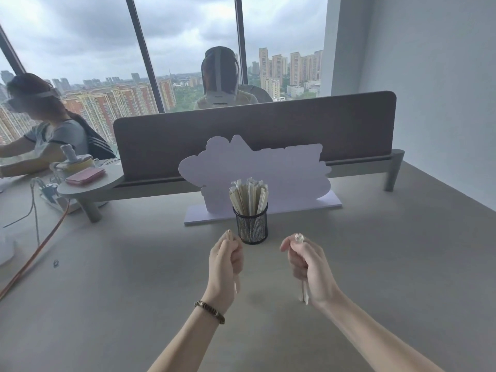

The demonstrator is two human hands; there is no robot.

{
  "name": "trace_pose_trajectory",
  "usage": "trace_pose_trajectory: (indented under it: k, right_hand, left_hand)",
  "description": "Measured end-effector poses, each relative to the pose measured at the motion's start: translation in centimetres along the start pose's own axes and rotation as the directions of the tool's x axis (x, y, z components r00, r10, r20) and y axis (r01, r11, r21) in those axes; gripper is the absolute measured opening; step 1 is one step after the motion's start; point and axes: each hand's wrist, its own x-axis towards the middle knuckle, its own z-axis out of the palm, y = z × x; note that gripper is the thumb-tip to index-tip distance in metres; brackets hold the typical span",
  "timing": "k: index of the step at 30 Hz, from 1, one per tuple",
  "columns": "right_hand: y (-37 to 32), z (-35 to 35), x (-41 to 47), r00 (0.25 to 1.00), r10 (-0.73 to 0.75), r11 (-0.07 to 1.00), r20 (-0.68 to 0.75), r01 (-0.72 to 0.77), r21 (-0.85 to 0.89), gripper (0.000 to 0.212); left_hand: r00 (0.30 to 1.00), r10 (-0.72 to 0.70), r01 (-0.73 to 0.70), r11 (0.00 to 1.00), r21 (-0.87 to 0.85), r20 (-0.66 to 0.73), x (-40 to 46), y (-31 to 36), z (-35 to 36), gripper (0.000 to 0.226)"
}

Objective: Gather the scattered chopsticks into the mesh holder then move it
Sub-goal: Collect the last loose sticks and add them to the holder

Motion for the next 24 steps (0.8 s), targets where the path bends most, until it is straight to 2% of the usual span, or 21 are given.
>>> trace_pose_trajectory:
  k: [1,3,6,8,11,14,16,18,20,24]
  right_hand:
    - [0.2,-0.1,0.1,1.000,0.001,0.999,0.018,-0.002,0.032,0.023]
    - [0.7,-0.5,0.2,0.999,0.013,0.998,0.042,-0.015,0.064,0.020]
    - [0.9,-1.2,0.4,0.998,0.008,1.000,0.062,-0.007,-0.006,0.017]
    - [0.8,-1.8,0.4,0.996,-0.030,0.981,0.086,0.046,-0.190,0.023]
    - [0.5,-3.0,0.0,0.980,-0.122,0.822,0.160,0.190,-0.537,0.029]
    - [-0.4,-3.9,-0.2,0.963,-0.111,0.693,0.247,0.253,-0.675,0.026]
    - [-1.2,-4.4,-0.1,0.969,-0.045,0.693,0.241,0.204,-0.691,0.024]
    - [-1.8,-4.7,0.0,0.976,0.009,0.725,0.220,0.145,-0.673,0.023]
    - [-2.2,-4.7,0.1,0.976,0.044,0.759,0.213,0.106,-0.643,0.020]
    - [-3.4,-3.9,1.0,0.976,0.020,0.767,0.217,0.124,-0.630,0.017]
  left_hand:
    - [1.000,0.003,-0.003,1.000,-0.017,0.025,0.0,0.0,-0.1,0.006]
    - [0.999,0.010,-0.010,1.000,0.004,0.051,0.1,-0.2,-0.5,0.022]
    - [0.998,0.023,-0.030,0.991,0.128,0.052,0.0,-0.7,-1.3,0.028]
    - [0.996,0.039,-0.058,0.959,0.276,0.075,-0.2,-0.9,-2.0,0.024]
    - [0.992,0.017,-0.070,0.900,0.430,0.126,-0.4,-1.3,-2.8,0.019]
    - [0.975,0.050,-0.178,0.763,0.621,0.218,-0.7,-1.1,-3.4,0.018]
    - [0.959,0.075,-0.253,0.658,0.709,0.272,-0.8,-0.8,-3.8,0.022]
    - [0.947,0.099,-0.299,0.618,0.727,0.305,-0.8,-0.3,-4.2,0.018]
    - [0.953,0.089,-0.283,0.612,0.739,0.291,-0.6,0.1,-4.4,0.016]
    - [0.978,0.064,-0.190,0.656,0.731,0.196,-0.6,0.7,-4.5,0.012]
